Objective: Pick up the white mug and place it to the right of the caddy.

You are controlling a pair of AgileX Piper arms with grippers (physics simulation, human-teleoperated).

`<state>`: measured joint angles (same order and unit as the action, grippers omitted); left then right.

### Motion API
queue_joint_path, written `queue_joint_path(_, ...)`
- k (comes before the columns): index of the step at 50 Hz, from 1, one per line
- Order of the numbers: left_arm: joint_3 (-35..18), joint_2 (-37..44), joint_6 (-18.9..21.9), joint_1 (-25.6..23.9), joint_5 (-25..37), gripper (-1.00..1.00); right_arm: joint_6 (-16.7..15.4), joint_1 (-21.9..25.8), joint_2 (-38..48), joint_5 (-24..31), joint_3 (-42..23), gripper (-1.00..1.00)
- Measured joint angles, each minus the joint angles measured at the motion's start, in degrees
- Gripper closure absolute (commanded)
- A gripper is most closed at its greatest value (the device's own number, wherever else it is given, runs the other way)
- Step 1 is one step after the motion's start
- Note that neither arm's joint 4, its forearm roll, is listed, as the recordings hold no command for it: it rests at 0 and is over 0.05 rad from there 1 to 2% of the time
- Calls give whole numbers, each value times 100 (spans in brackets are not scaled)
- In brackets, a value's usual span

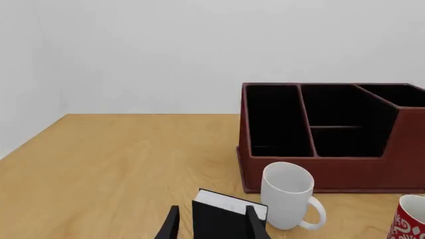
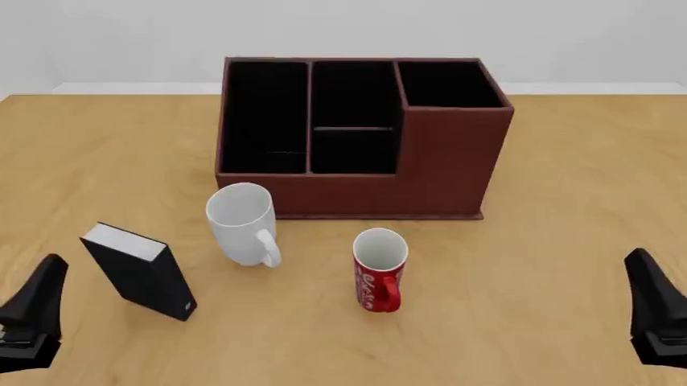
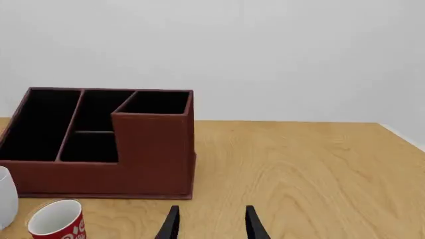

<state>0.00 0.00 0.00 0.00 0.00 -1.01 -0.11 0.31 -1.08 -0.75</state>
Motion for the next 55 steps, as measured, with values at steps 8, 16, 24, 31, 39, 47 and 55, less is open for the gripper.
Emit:
queue_joint_path(8, 0, 0, 0, 0, 0, -100, 70, 96, 19, 140, -60, -100)
queue_joint_path(16, 0, 0, 0, 0, 0, -100, 91, 259, -7, 418, -419, -100)
queue_joint_path(24, 0, 0, 0, 0, 0, -100, -44, 512, -19, 788, -970, -100)
queue_joint_path(31, 0, 0, 0, 0, 0, -100, -276, 840, 50, 1140, -1549, -100)
queue_joint_path(39, 0, 0, 0, 0, 0, -100, -715, 1361, 599, 1294, -2304, -100)
queue_joint_path(47, 0, 0, 0, 0, 0, -100, -1247, 1858, 1457, 1419, -3087, -100)
queue_joint_path(55, 0, 0, 0, 0, 0, -100, -1751, 2393, 2421, 1581, -3871, -100)
